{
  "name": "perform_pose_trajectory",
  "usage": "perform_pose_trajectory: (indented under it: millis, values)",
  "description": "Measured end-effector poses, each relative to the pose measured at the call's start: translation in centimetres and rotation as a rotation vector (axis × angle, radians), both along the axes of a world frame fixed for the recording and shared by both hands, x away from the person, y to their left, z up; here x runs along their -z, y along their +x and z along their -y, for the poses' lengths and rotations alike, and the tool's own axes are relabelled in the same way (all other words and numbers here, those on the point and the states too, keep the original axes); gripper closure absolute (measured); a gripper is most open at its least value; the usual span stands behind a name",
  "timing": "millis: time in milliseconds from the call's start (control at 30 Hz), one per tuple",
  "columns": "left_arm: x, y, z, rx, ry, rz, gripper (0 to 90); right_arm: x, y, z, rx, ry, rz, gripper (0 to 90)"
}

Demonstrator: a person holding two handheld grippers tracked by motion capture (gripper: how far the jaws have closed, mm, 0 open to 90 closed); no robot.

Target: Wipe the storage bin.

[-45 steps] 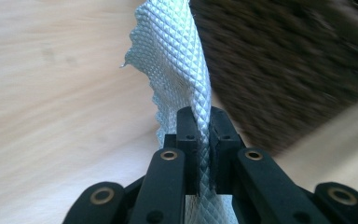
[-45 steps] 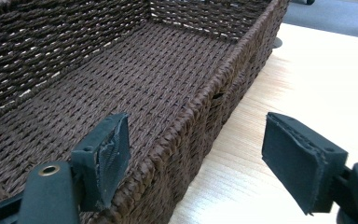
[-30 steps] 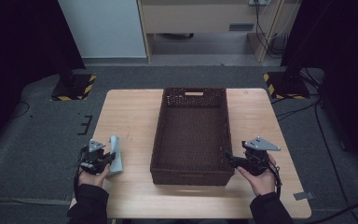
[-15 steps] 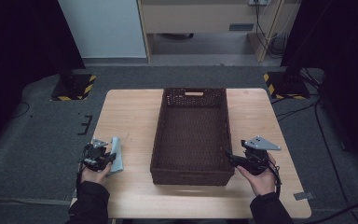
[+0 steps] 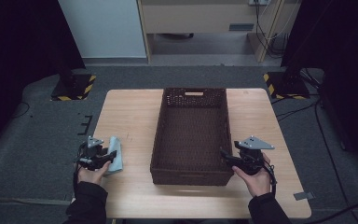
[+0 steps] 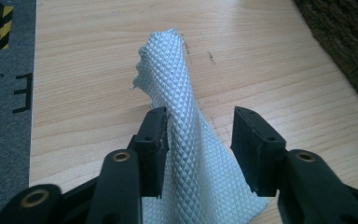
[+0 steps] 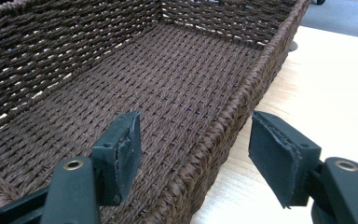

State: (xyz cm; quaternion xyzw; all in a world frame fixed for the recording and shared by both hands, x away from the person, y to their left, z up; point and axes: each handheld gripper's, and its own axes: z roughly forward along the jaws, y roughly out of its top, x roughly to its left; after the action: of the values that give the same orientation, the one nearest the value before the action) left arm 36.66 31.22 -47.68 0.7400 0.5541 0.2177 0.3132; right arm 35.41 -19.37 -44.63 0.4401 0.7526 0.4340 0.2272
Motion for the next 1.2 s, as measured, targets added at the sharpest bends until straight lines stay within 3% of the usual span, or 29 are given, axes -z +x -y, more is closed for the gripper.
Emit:
perform_pose_trajectory:
  millis: [300,533,733,833,1033,1100,1200]
  values:
    - [-1.7,-0.6,0.8,0.030,-0.035,0.069,44.9,0.2,0.2,0.0,0.001,0.000,-0.014,38.1]
    - [-3.1,-0.9,2.3,0.097,-0.058,0.105,41.3,0.6,0.6,-0.3,0.001,-0.021,-0.032,45.8]
    - [-4.2,-0.8,4.3,0.153,-0.082,0.122,38.4,0.9,1.0,-0.5,0.003,-0.058,-0.045,55.7]
    - [-4.8,-0.7,5.2,0.185,-0.073,0.135,37.2,0.9,1.0,-0.7,0.002,-0.069,-0.041,59.3]
    - [-6.0,-0.2,7.6,0.236,-0.084,0.143,35.7,0.9,1.1,-0.8,-0.001,-0.088,-0.038,60.5]
    - [-6.1,-0.1,8.7,0.241,-0.120,0.138,35.0,0.9,1.2,-0.7,-0.003,-0.084,-0.040,60.9]
    - [-6.2,-0.1,9.8,0.246,-0.132,0.152,34.7,0.9,1.4,-0.6,-0.003,-0.078,-0.044,62.4]
